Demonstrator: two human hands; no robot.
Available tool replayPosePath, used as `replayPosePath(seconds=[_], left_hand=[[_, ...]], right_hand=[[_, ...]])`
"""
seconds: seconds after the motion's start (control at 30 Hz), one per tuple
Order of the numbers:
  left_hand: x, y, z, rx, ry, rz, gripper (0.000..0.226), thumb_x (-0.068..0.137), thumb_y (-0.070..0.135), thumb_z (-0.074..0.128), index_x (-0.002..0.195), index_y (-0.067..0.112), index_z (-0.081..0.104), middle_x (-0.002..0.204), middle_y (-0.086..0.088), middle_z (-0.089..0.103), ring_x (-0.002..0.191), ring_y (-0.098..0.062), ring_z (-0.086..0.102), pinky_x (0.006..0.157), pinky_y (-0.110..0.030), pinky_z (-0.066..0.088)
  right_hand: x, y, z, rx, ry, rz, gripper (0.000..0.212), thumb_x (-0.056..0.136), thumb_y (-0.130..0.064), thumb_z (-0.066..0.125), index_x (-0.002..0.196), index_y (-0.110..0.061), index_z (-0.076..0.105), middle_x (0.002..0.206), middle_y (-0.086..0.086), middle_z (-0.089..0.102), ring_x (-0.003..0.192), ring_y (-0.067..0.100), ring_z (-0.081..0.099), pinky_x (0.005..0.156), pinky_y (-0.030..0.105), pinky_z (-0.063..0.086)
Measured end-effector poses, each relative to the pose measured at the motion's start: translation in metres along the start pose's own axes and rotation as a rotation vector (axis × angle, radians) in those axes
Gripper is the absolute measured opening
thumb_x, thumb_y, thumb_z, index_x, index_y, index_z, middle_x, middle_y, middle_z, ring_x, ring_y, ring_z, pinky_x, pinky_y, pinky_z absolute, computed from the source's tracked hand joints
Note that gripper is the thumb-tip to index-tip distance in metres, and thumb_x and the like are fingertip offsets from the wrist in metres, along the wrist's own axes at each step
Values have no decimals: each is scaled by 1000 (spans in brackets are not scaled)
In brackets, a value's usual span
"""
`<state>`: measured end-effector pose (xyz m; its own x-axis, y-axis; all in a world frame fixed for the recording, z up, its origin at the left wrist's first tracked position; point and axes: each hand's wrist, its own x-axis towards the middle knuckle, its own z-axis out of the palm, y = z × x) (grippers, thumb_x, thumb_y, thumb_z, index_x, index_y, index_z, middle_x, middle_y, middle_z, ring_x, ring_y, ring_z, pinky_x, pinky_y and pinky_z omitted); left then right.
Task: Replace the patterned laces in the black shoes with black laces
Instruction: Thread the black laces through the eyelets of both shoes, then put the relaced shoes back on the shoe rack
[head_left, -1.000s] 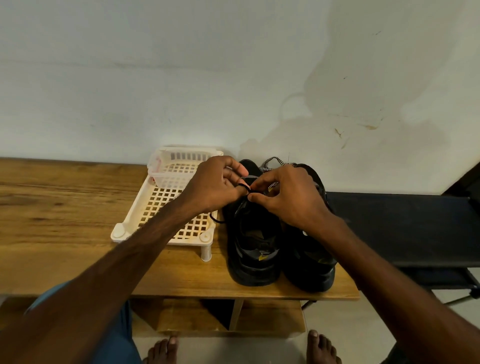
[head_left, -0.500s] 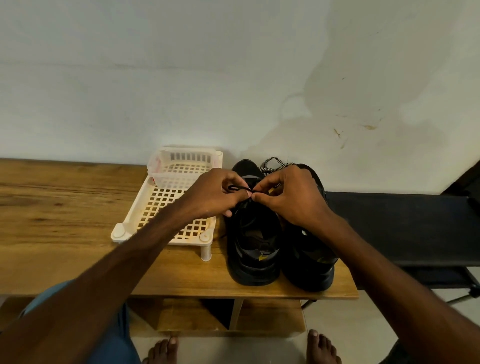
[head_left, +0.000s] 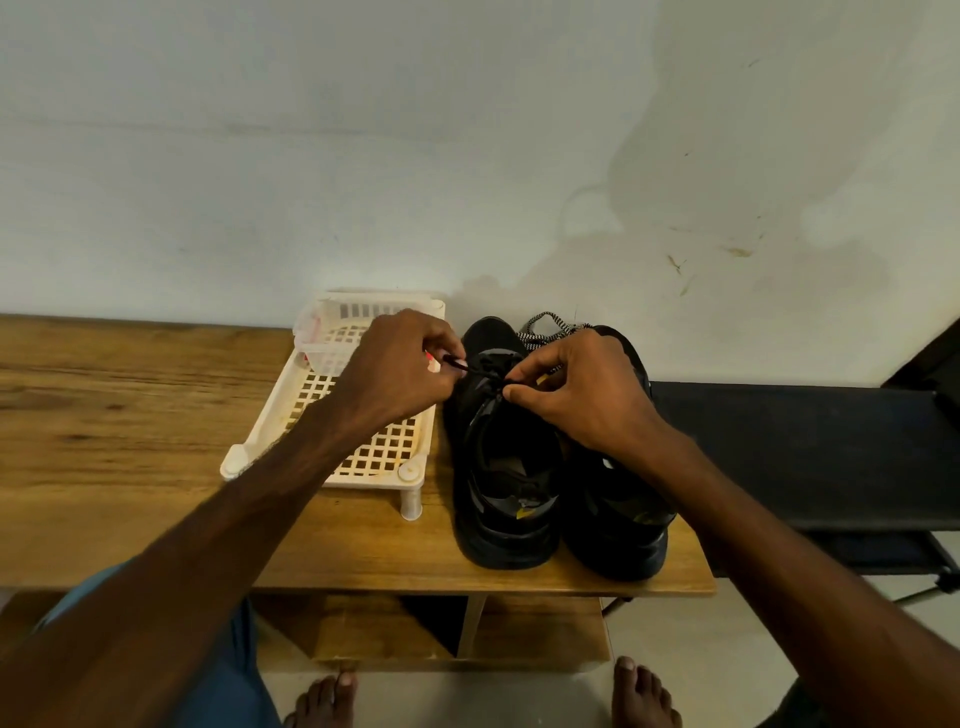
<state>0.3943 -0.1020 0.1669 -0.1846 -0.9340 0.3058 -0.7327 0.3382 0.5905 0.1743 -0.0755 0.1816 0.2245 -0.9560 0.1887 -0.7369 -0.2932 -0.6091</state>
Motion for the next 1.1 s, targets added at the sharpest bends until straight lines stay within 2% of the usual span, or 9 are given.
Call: replayPosePath(seconds=[0.1,0.2,0.33,0.5,0.67,0.9,1.0,1.1], left_hand=[[-3,5,5,-53,-135,49,40,80,34,85,118,35,73,106,14,70,88,4,61,73,-14,43],[-3,8,9,-51,-121,147,24,82,29,84,105,30,79,107,10,73,89,-1,64,71,-13,45],[-2,10,10,-43,-89,182,10,81,24,84,91,23,82,102,7,75,92,-7,69,69,-15,47],[0,7,7,-12,-77,107,9,83,17,81,90,22,81,95,7,78,84,-2,67,67,-11,41],[0,3,3,63,-56,58,11,83,19,83,93,23,82,93,6,78,81,-3,67,73,-26,53],[-1,4,0,137,-34,27,8,83,27,82,91,26,82,95,6,78,83,-10,68,76,-32,54],[-1,4,2,95,-126,62,14,84,24,82,98,23,80,97,7,77,84,-5,65,76,-27,54],[-3,5,4,70,-212,118,35,84,23,81,118,21,75,110,7,75,95,-1,64,73,-4,39]], right_hand=[[0,0,-1,10,3,1,16,84,-28,83,100,-25,82,89,-12,76,76,-1,70,70,16,59],[-1,-1,-2,15,-3,-11,15,85,-27,83,100,-25,82,91,-11,76,78,0,70,73,18,60],[-2,-1,-1,19,-8,-14,16,85,-26,82,101,-26,81,94,-12,76,81,1,70,77,21,60],[0,0,-1,16,-3,-1,16,85,-28,83,100,-25,81,91,-13,76,78,-1,70,74,18,60],[-1,0,-1,9,-2,1,16,85,-28,83,100,-24,82,91,-12,76,77,-1,70,69,13,57],[-2,-1,-2,11,-11,-1,17,86,-26,82,102,-23,81,94,-10,76,81,1,71,72,18,60],[-2,0,-2,15,-13,-10,17,86,-25,82,103,-23,81,94,-10,76,80,0,71,73,18,60],[-3,1,-6,18,-66,-28,24,85,-26,82,109,-22,79,95,-11,76,80,-4,70,69,11,56]])
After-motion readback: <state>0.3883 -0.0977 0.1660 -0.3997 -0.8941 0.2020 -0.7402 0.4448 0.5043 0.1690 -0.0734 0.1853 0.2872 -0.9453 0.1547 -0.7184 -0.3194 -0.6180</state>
